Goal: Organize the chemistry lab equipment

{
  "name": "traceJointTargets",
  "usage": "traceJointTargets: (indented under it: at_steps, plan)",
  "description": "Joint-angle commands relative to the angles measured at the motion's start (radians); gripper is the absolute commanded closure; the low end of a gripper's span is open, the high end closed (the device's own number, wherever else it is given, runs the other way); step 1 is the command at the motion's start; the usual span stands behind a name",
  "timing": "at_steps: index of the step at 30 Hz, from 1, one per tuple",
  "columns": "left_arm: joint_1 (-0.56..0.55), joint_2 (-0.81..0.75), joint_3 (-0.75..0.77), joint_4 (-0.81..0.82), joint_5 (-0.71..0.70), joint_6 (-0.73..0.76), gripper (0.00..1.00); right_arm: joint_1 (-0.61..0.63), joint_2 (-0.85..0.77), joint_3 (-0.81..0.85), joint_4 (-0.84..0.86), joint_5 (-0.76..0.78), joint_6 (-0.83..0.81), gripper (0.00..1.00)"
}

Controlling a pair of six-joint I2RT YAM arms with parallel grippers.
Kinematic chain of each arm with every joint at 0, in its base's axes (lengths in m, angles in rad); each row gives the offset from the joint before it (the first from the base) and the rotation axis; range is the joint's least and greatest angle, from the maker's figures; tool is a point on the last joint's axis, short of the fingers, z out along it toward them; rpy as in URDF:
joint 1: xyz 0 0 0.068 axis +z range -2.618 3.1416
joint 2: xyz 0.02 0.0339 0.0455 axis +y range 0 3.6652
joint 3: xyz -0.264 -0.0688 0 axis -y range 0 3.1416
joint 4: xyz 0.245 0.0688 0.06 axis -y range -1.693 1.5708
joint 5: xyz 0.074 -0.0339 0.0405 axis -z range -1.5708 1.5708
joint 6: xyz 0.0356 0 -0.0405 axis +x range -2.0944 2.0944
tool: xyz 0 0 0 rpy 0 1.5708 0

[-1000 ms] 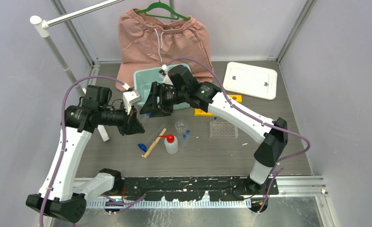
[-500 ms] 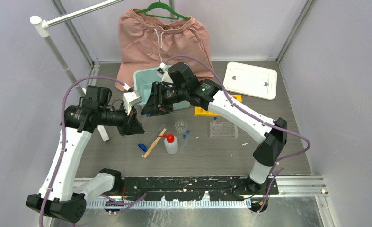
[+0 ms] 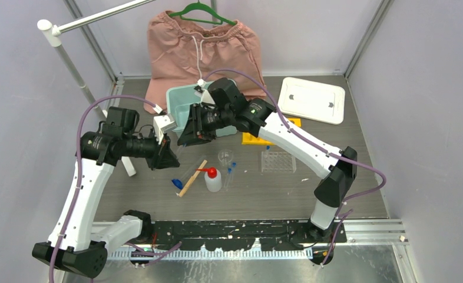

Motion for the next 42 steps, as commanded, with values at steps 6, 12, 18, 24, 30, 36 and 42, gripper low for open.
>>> traceJointTargets:
  at_steps: [6,12,18,24,30,36,42]
  plan:
    - [-0.003,-0.013,0.032,-0.002,0.020,0.021,1.00,0.021,0.012,0.077,-0.034,-0.004,-0.058,0.68]
    - [-0.003,-0.014,0.029,0.000,0.014,0.019,1.00,0.022,0.011,0.085,-0.050,0.004,-0.074,0.88]
    - [-0.003,-0.010,0.025,0.038,-0.056,-0.052,0.03,-0.005,-0.036,0.108,-0.166,0.082,-0.152,0.99]
    - [-0.004,0.011,0.044,0.024,-0.101,-0.091,0.00,-0.090,-0.157,0.028,-0.368,0.342,-0.307,0.99]
    - [-0.003,0.061,0.063,0.015,-0.186,-0.138,0.00,-0.220,-0.343,-0.230,-0.433,0.659,-0.375,0.99]
    - [-0.003,0.067,0.049,0.048,-0.200,-0.175,0.00,-0.270,-0.398,-0.440,-0.373,0.793,-0.400,0.99]
    - [-0.003,0.080,0.055,0.044,-0.227,-0.184,0.00,-0.276,-0.370,-0.613,-0.205,0.832,-0.386,0.99]
